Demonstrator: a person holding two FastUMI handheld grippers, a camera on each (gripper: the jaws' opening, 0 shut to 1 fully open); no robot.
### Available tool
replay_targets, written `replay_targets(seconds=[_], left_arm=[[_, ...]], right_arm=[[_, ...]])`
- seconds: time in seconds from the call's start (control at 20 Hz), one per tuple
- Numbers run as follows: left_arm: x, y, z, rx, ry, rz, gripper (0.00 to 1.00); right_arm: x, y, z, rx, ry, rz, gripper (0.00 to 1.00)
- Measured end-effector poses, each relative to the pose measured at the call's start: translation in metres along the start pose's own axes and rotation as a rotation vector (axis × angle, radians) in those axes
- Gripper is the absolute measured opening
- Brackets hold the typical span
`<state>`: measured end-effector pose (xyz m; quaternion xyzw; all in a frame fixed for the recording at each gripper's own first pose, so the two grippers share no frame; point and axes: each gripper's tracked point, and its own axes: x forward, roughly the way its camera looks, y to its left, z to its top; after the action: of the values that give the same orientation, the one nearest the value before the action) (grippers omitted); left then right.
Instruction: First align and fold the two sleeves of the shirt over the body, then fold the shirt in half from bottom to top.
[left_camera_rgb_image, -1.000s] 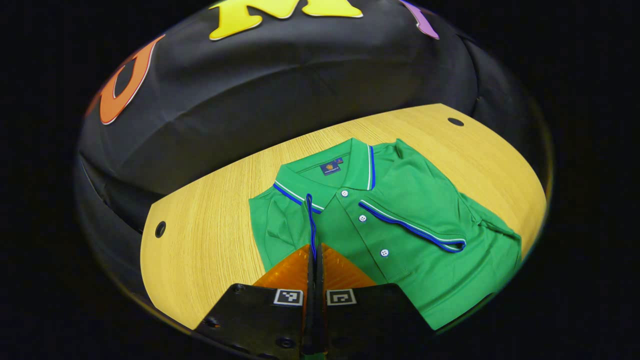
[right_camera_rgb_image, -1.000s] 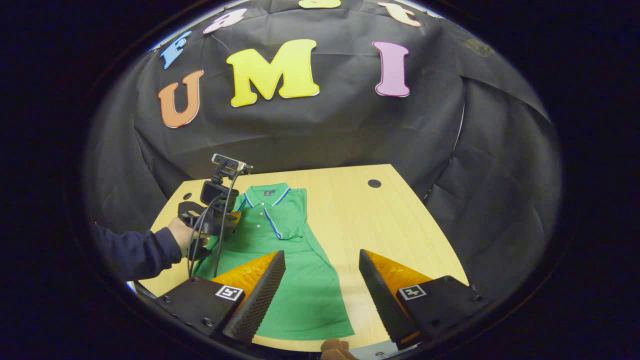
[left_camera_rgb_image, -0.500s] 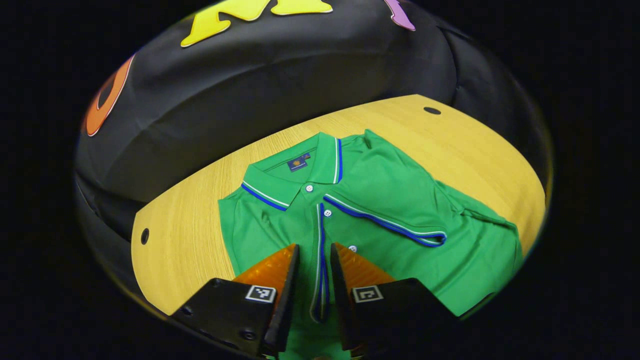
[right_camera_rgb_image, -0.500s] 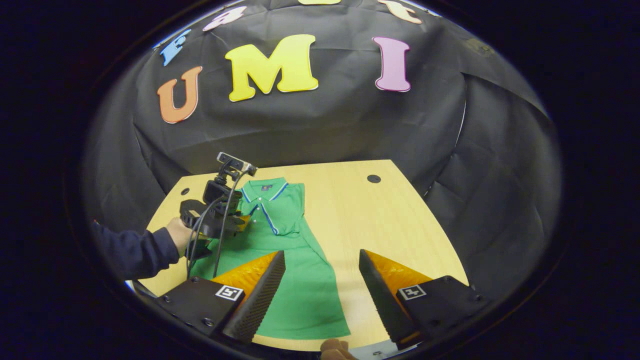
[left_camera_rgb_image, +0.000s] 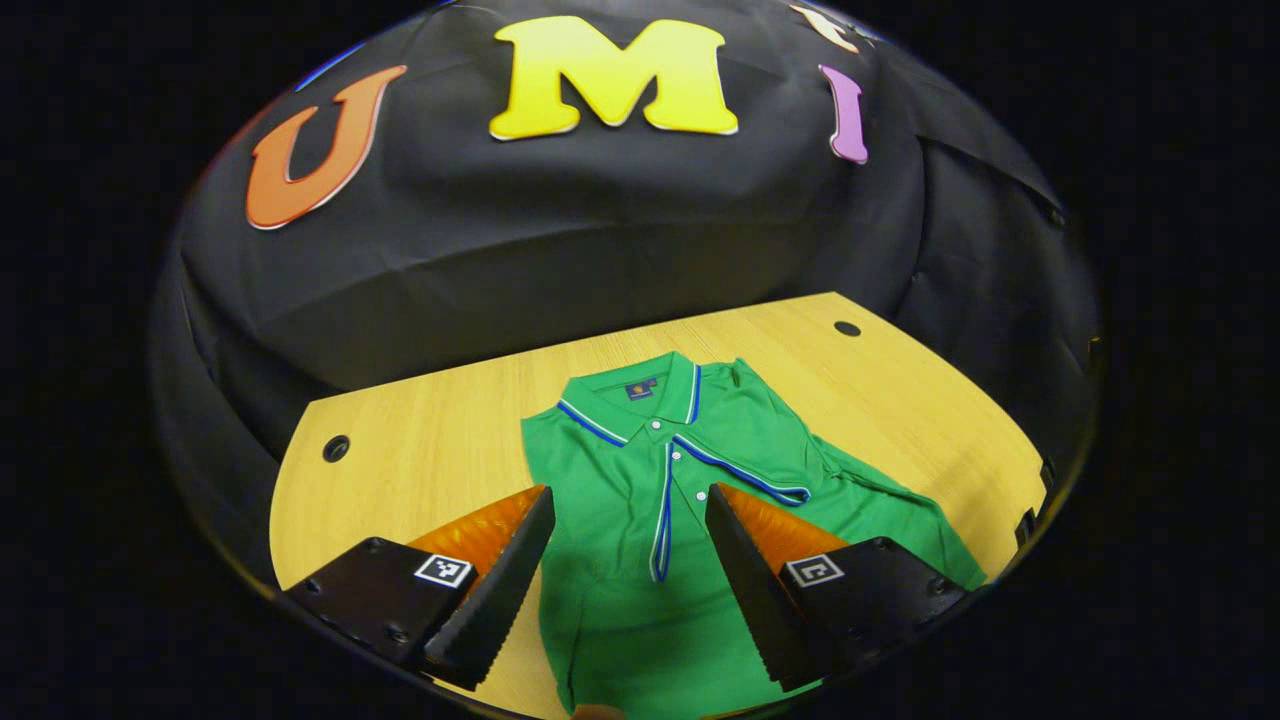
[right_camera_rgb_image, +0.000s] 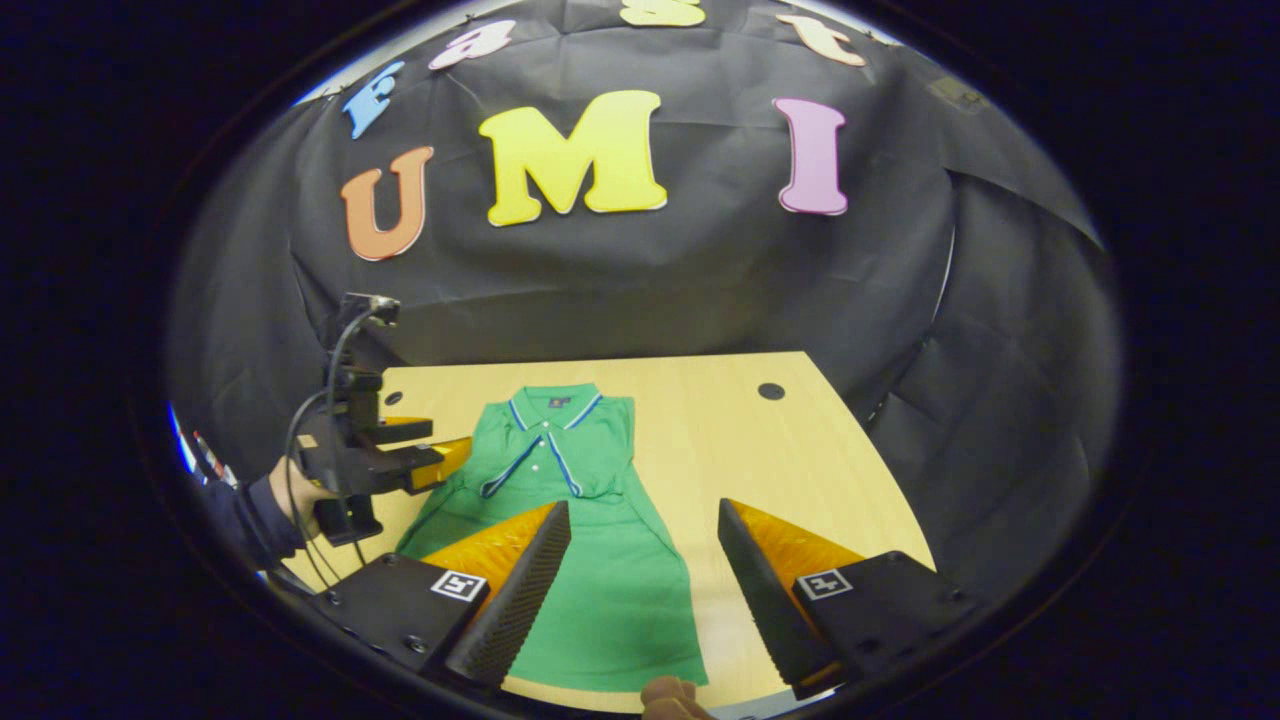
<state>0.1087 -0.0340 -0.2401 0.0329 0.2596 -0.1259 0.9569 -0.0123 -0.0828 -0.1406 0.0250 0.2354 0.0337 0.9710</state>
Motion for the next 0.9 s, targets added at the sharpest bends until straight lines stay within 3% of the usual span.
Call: replay_targets(seconds=[0.5, 0.7, 0.9], left_arm=[[-0.143, 0.05, -0.054, -0.245, -0.072, 0.156, 0.98], [-0.171, 0.06, -0.087, -0.286, -0.075, 0.197, 0.99], [-0.172, 0.053, -0.138, -0.311, 0.036, 0.202, 0.99]], right_arm=[[0.002, 0.017, -0.029, -0.047, -0.018, 0.073, 0.96], [0.007, 0.005, -0.067, -0.071, 0.06, 0.058, 0.97], [0.011, -0.002, -0.123, -0.08, 0.198, 0.06, 0.96]])
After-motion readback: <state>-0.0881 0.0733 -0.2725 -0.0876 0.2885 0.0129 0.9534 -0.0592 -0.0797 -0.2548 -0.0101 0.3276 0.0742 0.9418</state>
